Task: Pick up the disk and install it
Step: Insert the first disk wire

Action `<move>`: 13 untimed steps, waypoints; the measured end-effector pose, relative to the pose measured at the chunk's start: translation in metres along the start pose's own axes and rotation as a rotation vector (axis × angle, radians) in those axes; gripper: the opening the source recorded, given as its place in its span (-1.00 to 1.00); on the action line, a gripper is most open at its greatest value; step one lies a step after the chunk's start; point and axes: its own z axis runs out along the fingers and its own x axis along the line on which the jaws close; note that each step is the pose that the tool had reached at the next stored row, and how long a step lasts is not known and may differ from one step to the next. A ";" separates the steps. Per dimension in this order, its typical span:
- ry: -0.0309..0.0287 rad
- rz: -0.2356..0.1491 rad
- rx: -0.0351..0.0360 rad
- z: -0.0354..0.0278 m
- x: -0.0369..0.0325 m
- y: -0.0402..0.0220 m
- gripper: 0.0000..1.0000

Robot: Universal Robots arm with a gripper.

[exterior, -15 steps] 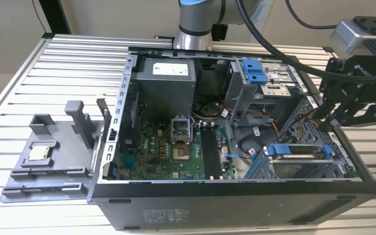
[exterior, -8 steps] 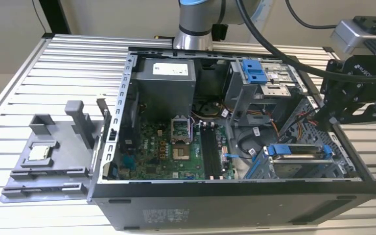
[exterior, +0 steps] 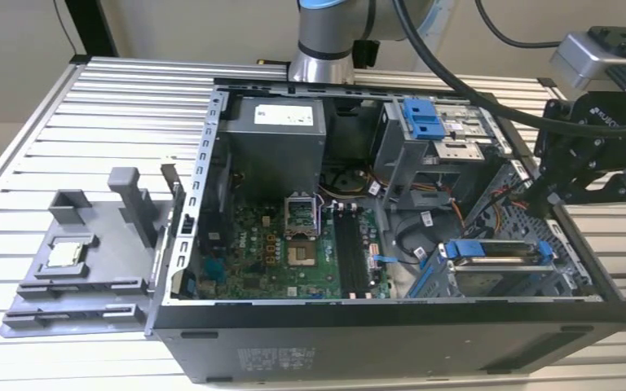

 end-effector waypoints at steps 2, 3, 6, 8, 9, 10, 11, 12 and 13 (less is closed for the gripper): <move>-0.0002 0.000 0.0001 0.0000 0.0001 0.0000 -1.00; -0.0004 0.000 0.0001 0.0001 0.0004 0.0000 -1.00; -0.0006 0.001 0.0001 0.0002 0.0025 0.0001 -1.00; -0.0004 0.001 0.0000 0.0001 0.0026 0.0002 -1.00; -0.0004 0.001 -0.0001 0.0001 0.0026 0.0002 -1.00; -0.0003 0.001 -0.0002 0.0000 0.0026 0.0002 -1.00; -0.0003 0.001 -0.0004 0.0001 0.0026 0.0002 -1.00; -0.0003 0.001 -0.0004 0.0001 0.0027 0.0002 -1.00; -0.0002 0.001 -0.0004 0.0001 0.0027 0.0002 -1.00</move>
